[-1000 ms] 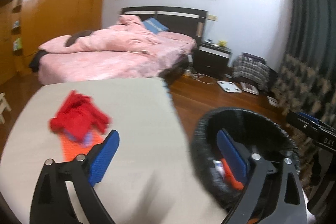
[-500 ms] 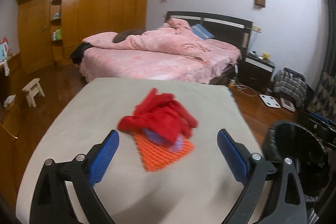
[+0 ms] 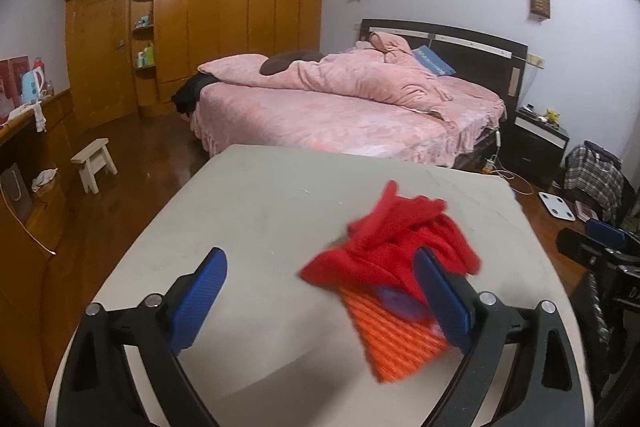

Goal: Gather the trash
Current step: 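Move both grippers back to the red gloves on the table, then grasp a red glove with the right gripper while the left gripper grasps the other glove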

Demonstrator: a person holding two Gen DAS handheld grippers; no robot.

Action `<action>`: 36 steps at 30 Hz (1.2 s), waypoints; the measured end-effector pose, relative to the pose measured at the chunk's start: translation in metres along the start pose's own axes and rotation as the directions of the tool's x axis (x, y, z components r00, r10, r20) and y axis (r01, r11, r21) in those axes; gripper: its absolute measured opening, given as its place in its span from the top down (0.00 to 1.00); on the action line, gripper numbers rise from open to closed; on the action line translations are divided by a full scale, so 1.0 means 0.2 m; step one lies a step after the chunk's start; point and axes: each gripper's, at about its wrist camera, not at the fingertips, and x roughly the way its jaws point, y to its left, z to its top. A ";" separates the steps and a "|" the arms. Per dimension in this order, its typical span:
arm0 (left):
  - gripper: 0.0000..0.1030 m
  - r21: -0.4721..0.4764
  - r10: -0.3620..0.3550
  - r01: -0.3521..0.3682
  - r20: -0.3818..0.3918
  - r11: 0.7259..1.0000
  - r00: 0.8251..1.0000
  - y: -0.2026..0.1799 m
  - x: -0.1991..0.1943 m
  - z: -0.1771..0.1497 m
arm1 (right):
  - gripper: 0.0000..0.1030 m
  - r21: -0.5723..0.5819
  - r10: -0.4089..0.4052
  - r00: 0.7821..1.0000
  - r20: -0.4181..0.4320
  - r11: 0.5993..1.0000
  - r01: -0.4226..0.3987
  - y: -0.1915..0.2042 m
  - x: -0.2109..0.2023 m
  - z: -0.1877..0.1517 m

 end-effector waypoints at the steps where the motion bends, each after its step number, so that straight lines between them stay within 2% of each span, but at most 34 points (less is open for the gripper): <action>1: 0.11 -0.003 0.006 -0.006 0.001 1.000 1.000 0.01 0.02 0.01 | 0.05 -0.007 0.013 1.000 -0.005 1.000 -0.013 0.02 0.05 0.02; 11: 0.11 -0.043 0.042 -0.042 -0.004 0.998 0.999 0.16 0.13 0.05 | 0.06 -0.062 0.099 0.994 -0.051 0.993 -0.102 0.19 0.37 0.12; 14: 0.11 -0.047 0.047 -0.048 -0.009 0.998 0.999 0.18 0.16 0.05 | 0.12 -0.069 0.121 0.990 -0.069 0.990 -0.126 0.22 0.43 0.12; 16: 0.11 -0.051 0.046 -0.046 -0.010 0.998 0.999 0.18 0.17 0.05 | 0.20 -0.072 0.139 0.987 -0.085 0.987 -0.145 0.24 0.46 0.12; 18: 0.11 -0.051 0.044 -0.044 -0.011 0.998 0.999 0.18 0.17 0.05 | 0.23 -0.074 0.151 0.984 -0.095 0.985 -0.158 0.25 0.47 0.12; 20: 0.11 -0.049 0.042 -0.043 -0.011 0.998 0.999 0.18 0.17 0.05 | 0.33 -0.078 0.170 0.980 -0.107 0.981 -0.178 0.27 0.49 0.12; 22: 0.11 -0.051 0.041 -0.041 -0.013 0.998 0.999 0.18 0.17 0.05 | 0.53 -0.086 0.199 0.971 -0.134 0.974 -0.211 0.28 0.52 0.12; 23: 0.11 -0.052 0.039 -0.040 -0.014 0.998 0.999 0.18 0.17 0.04 | 0.60 -0.084 0.218 0.966 -0.142 0.969 -0.231 0.28 0.52 0.12; 25: 0.11 -0.052 0.037 -0.038 -0.014 0.998 0.999 0.17 0.16 0.04 | 0.83 -0.071 0.258 0.953 -0.156 0.960 -0.272 0.29 0.52 0.12; 27: 0.11 -0.049 0.037 -0.037 -0.014 0.998 0.999 0.17 0.16 0.04 | 0.94 -0.077 0.277 0.949 -0.152 0.954 -0.291 0.29 0.50 0.12; 36: 0.11 -0.043 0.029 -0.029 -0.017 0.999 0.999 0.12 0.12 0.03 | 0.97 -0.079 0.294 0.951 -0.097 0.950 -0.302 0.26 0.35 0.13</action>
